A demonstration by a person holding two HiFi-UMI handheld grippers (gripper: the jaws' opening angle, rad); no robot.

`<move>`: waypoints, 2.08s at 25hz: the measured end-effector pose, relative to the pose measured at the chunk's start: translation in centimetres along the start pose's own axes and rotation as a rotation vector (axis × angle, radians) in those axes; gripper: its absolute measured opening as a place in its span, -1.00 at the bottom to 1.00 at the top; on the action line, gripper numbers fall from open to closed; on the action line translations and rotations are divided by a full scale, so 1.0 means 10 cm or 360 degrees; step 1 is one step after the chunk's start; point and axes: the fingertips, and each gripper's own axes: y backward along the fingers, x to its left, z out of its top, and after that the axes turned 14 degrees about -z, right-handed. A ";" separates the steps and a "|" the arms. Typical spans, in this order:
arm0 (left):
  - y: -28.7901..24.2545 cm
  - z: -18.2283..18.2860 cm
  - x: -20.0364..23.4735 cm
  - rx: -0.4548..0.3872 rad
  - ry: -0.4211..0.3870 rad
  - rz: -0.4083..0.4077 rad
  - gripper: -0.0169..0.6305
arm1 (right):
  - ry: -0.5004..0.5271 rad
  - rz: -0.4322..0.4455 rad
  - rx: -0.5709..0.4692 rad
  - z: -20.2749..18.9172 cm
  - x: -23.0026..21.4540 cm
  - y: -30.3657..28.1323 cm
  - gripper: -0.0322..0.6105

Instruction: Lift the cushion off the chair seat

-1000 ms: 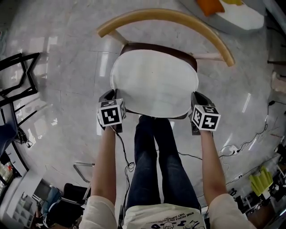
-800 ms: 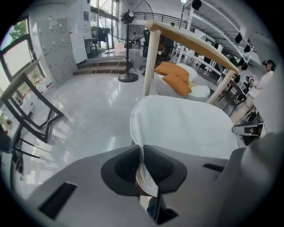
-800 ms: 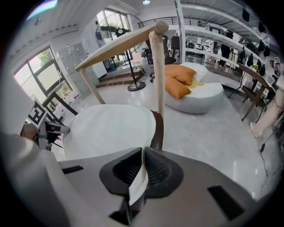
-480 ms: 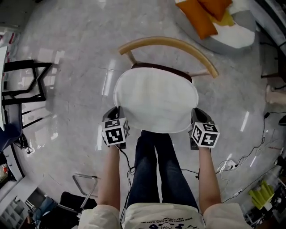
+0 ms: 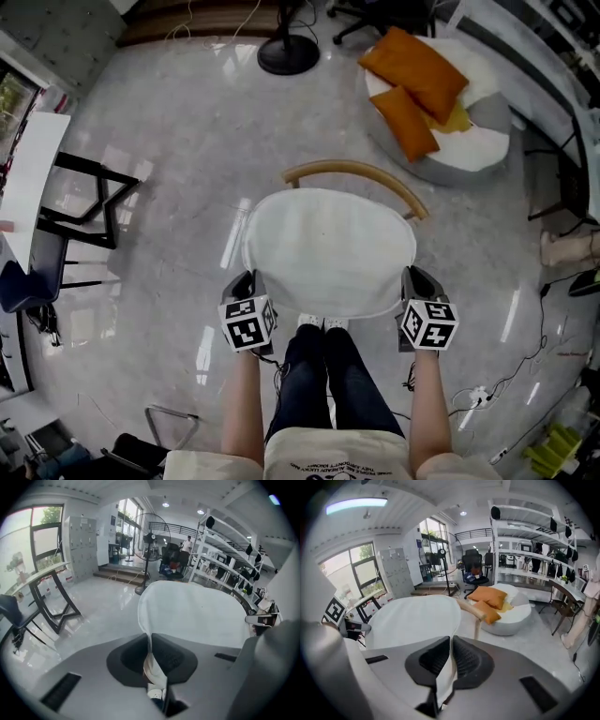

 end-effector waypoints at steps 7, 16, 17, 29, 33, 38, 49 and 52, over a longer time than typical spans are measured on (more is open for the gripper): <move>0.98 0.48 -0.17 -0.0215 0.0001 0.0023 -0.82 | -0.0023 0.0004 -0.0204 0.66 0.16 0.88 -0.78; 1.88 1.04 -0.42 -0.0429 -0.0060 0.0053 -0.82 | -0.0020 0.0033 -0.0434 1.36 0.24 1.70 -0.79; 1.96 1.09 -0.46 -0.0449 -0.0070 0.0059 -0.82 | -0.0020 0.0037 -0.0459 1.41 0.24 1.79 -0.79; 2.84 1.65 -0.81 -0.0769 -0.0142 0.0062 -0.82 | -0.0064 0.0084 -0.0828 2.10 0.20 2.67 -0.79; 3.06 1.75 -0.89 -0.0856 -0.0170 0.0057 -0.82 | -0.0062 0.0093 -0.0953 2.26 0.19 2.93 -0.79; 3.24 1.83 -1.00 -0.0941 -0.0184 0.0047 -0.82 | -0.0084 0.0104 -0.1047 2.39 0.15 3.11 -0.79; 3.43 1.91 -1.15 -0.1003 -0.0233 0.0078 -0.82 | -0.0136 0.0155 -0.1088 2.47 0.07 3.23 -0.79; 3.47 1.94 -1.16 -0.1010 -0.0230 0.0079 -0.82 | -0.0137 0.0154 -0.1095 2.51 0.07 3.26 -0.79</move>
